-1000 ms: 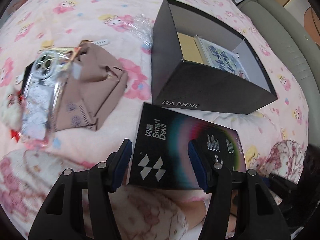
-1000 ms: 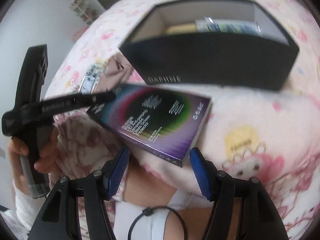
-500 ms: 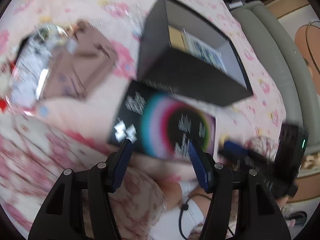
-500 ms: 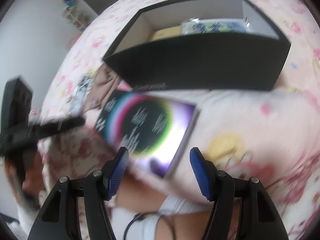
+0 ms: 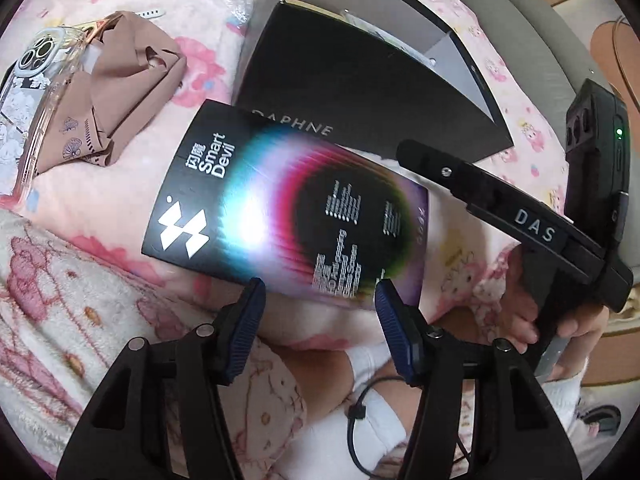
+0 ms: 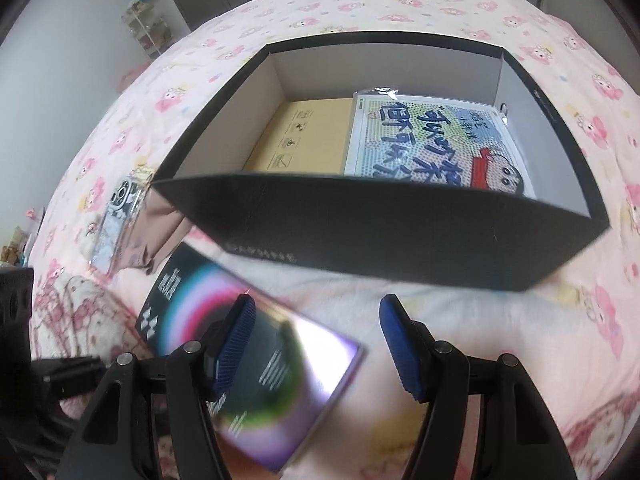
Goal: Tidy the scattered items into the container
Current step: 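Carry the Smart Devil box with the left gripper toward the shoebox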
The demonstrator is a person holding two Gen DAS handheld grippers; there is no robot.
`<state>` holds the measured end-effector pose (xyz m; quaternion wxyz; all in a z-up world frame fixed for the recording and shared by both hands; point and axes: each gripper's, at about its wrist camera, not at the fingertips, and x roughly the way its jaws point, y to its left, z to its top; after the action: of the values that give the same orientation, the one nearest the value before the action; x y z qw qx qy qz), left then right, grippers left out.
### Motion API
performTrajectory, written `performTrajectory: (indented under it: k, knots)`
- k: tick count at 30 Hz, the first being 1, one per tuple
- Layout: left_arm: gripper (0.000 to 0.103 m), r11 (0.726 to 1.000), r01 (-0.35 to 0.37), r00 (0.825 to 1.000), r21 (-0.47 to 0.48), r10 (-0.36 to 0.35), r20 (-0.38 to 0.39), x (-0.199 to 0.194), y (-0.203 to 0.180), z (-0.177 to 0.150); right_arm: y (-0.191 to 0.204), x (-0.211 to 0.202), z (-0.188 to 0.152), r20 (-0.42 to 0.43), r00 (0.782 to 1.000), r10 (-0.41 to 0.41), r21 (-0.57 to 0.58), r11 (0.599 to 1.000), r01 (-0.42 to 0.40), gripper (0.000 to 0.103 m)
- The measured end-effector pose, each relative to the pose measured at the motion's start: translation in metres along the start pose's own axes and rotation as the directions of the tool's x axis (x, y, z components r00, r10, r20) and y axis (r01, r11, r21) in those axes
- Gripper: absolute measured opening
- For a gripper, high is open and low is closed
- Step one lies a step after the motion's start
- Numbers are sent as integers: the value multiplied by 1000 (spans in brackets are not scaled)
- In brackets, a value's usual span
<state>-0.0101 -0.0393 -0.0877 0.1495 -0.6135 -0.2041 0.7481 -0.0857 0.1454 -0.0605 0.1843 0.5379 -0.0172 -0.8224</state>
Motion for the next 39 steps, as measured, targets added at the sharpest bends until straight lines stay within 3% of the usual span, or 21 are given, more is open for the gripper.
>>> performTrajectory:
  k: [5,12,20,24,27,31,34,36,39]
  knots:
    - [54,999,-21,999,-28,22,37,-3,6,10,-8,25,-7,-44,996,78,41,996,-76,62]
    - [55,998,45,998,-34,-47,-37,-6,1,2,-9,26,-13,-28,995,95,43,995,-94,62]
    - [58,999,-54,996,-9,53,-70,12,-11,-2,5,26,-19,-44,997,71,-43,996,-73,63]
    - [58,995,-101,992,-20,99,-82,17,-11,-2,0,19,-29,-71,988,141,-19,990,-142,63]
    - [55,993,-119,990,-19,117,-85,14,-12,-6,7,9,-37,-81,987,141,-59,988,-146,63]
    - [54,991,-137,989,7,137,-56,5,-17,-12,8,1,-44,-101,982,160,-43,985,-165,63]
    - [54,988,-151,987,26,152,-44,-2,-22,-15,3,-10,-53,-118,966,230,3,973,-232,63]
    - [54,992,-123,992,3,123,-29,-10,-19,-14,-1,-8,-54,-137,955,264,22,964,-263,63]
    - [55,992,-102,995,-68,103,13,-28,-5,-6,2,-14,-51,-113,976,186,-34,981,-191,63]
